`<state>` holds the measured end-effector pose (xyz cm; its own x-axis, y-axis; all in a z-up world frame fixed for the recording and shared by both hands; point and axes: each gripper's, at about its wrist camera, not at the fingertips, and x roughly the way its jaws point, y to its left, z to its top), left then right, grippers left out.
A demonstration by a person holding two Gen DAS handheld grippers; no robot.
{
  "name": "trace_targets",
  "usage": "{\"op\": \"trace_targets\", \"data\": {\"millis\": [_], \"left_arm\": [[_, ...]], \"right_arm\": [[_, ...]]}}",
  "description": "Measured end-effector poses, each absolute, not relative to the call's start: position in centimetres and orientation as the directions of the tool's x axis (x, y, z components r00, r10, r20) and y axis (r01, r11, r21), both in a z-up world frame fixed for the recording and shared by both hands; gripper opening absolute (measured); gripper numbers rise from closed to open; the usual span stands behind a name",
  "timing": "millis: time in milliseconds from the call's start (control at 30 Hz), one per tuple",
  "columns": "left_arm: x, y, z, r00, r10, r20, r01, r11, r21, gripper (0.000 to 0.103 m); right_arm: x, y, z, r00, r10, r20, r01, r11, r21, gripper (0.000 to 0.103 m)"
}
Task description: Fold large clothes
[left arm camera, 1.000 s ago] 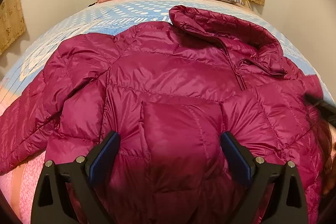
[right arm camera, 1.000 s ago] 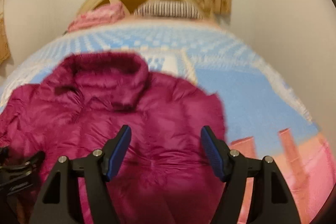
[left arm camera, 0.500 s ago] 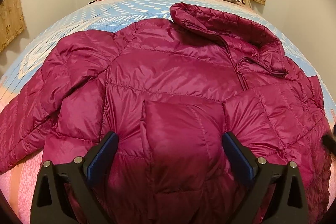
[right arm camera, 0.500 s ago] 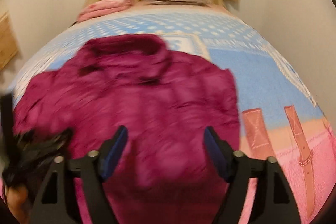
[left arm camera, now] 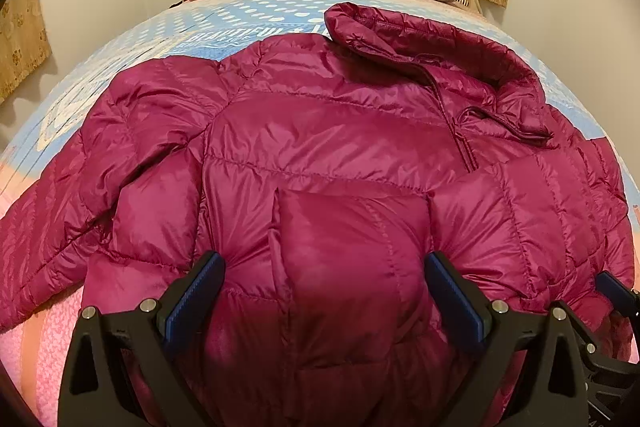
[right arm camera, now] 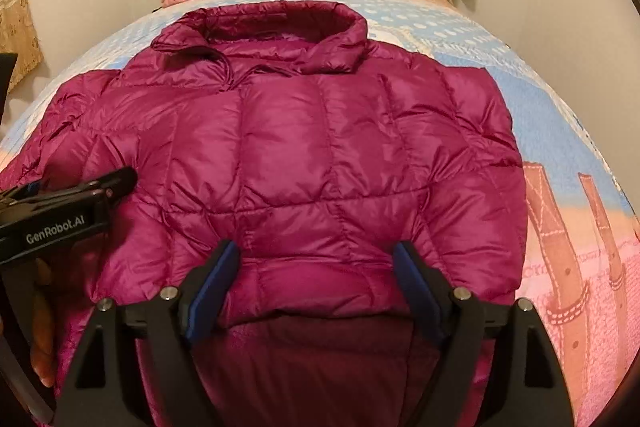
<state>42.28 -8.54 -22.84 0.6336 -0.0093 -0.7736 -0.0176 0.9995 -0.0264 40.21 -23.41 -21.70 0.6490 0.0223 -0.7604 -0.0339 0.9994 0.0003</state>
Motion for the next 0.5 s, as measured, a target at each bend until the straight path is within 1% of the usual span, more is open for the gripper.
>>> {"op": "trace_targets", "data": {"millis": [133,267,433,500], "left_arm": [[42.4,-8.2,-22.4,0.618,-0.026,-0.786,-0.01,0.999,-0.041,0.101],[40.2,-6.0,-19.6,0.64,-0.033,-0.768,-0.017,0.998,-0.057,0.101],[36.2,0.2,-14.9,0.698,-0.002,-0.716,-0.062,0.996,-0.063,0.101],[34.6,4.2,-14.1,0.708,0.062,-0.703,-0.119,0.992,-0.032,0.101]], "right_arm": [[40.0,-23.1,-21.5,0.653,0.005,-0.757,-0.031,0.999,-0.02,0.084],[40.0,-23.1,-21.5,0.658,0.003,-0.753,-0.029,0.999,-0.021,0.084],[40.0,-23.0,-21.5,0.66,-0.001,-0.752,-0.03,0.999,-0.028,0.084],[40.0,-22.9,-21.5,0.66,-0.002,-0.751,-0.029,0.999,-0.028,0.084]]}}
